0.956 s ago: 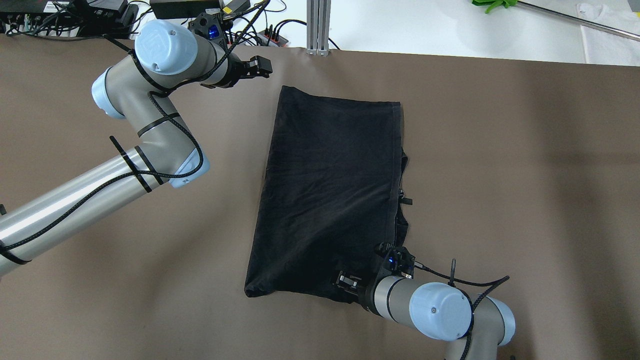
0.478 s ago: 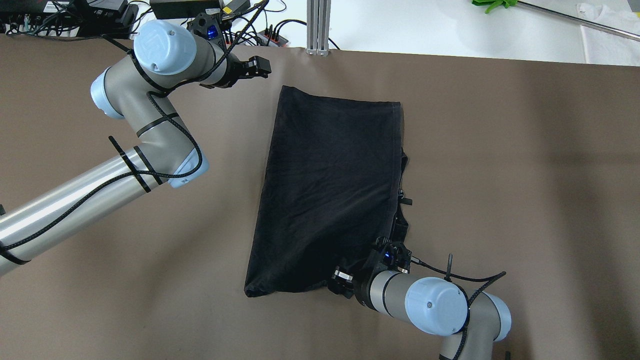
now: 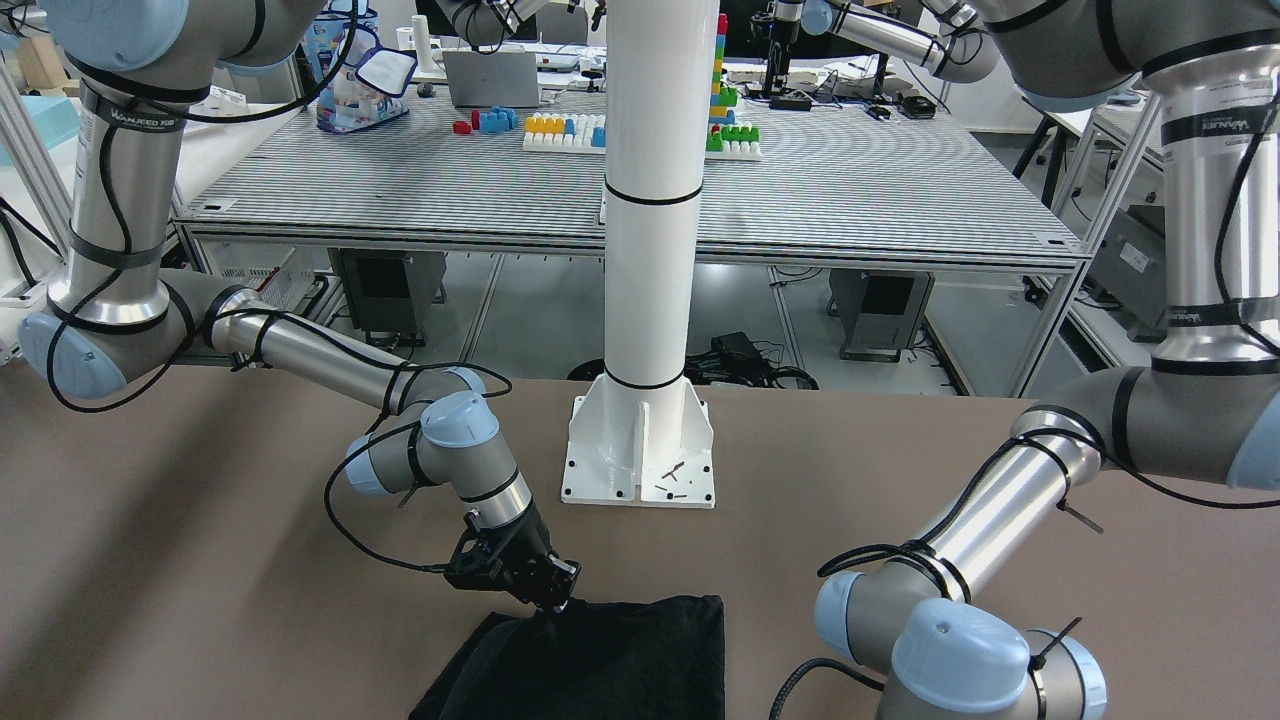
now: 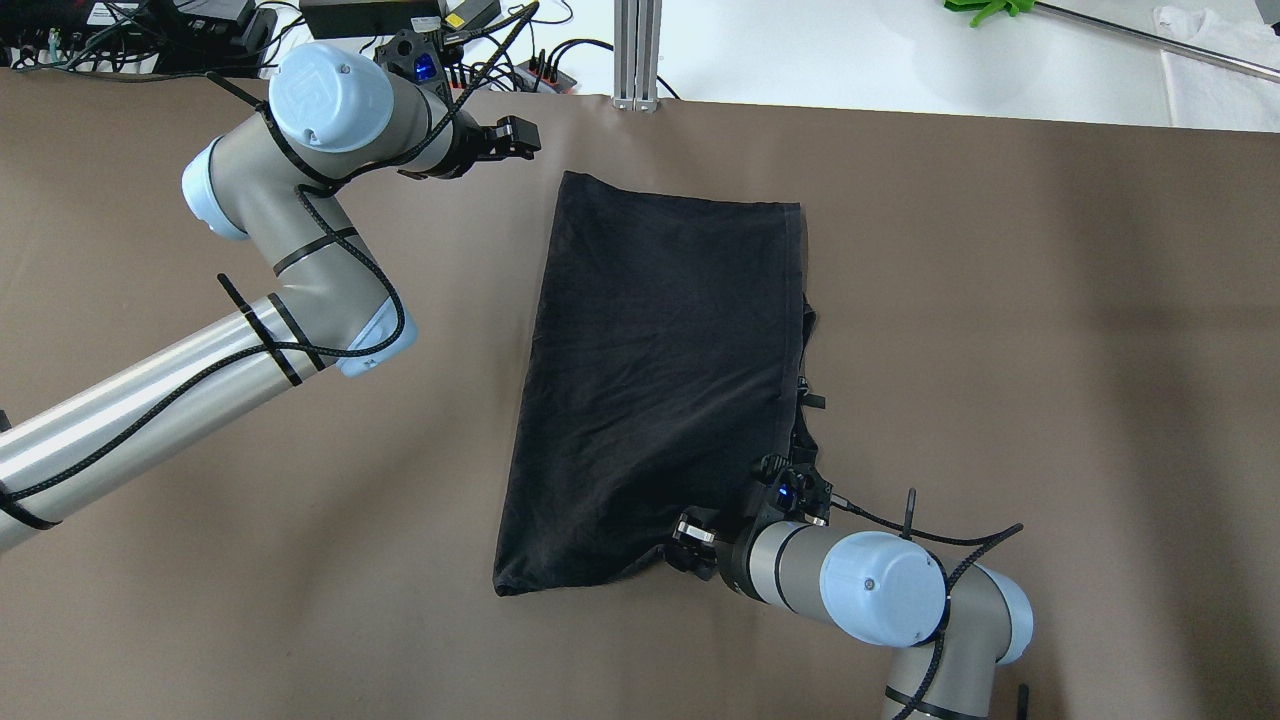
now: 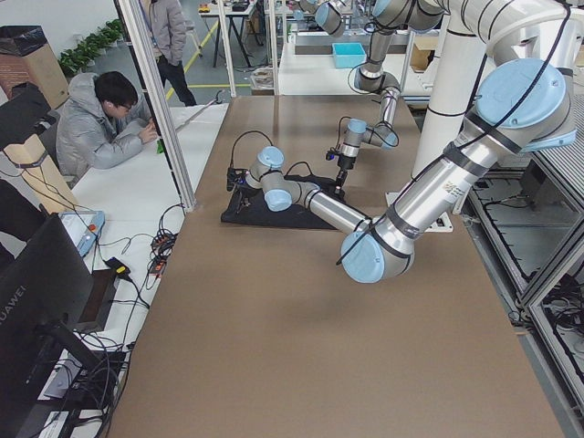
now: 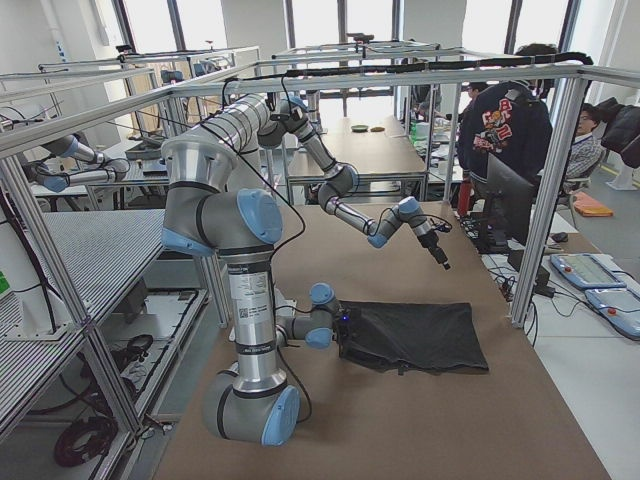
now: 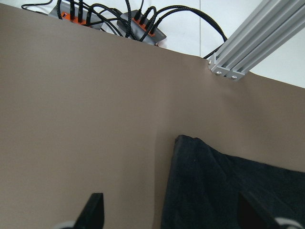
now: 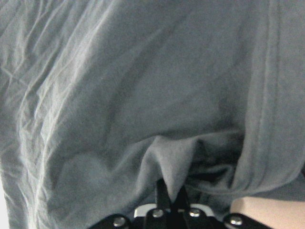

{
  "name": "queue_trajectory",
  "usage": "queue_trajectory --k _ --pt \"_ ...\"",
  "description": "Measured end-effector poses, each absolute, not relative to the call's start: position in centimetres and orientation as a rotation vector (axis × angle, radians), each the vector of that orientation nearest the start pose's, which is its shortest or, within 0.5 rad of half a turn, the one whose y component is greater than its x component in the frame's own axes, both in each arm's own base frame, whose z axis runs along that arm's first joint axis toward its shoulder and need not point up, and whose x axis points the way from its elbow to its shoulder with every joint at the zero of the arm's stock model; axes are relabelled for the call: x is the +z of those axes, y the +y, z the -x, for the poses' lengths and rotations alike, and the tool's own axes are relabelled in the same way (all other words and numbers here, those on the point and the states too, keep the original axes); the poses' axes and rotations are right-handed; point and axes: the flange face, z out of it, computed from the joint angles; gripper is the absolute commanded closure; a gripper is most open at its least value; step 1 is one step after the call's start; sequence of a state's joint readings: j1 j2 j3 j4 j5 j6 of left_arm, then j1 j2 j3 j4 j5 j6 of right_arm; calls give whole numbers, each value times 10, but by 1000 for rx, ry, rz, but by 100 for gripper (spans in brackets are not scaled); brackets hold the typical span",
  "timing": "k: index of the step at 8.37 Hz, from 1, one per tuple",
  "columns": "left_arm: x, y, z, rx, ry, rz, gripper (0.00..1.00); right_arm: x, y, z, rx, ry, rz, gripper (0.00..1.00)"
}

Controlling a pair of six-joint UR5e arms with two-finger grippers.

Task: Fold clothes
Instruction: 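Grasp the near corner of the shirt with the right gripper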

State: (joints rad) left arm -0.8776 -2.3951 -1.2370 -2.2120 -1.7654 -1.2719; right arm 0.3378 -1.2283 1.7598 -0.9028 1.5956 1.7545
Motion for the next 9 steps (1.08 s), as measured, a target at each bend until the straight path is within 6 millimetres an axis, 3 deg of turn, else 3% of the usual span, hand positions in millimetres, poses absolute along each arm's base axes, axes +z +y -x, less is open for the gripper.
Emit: queue_trajectory --k 3,5,9 --pt "218 -680 -417 -401 1041 -486 0 309 -358 496 375 -1192 -25 6" --pt "218 -680 -417 -402 1041 -486 0 317 -359 471 305 -1181 -40 6" --pt "218 -680 -417 -402 1041 -486 0 329 -353 469 272 -1160 -58 6"
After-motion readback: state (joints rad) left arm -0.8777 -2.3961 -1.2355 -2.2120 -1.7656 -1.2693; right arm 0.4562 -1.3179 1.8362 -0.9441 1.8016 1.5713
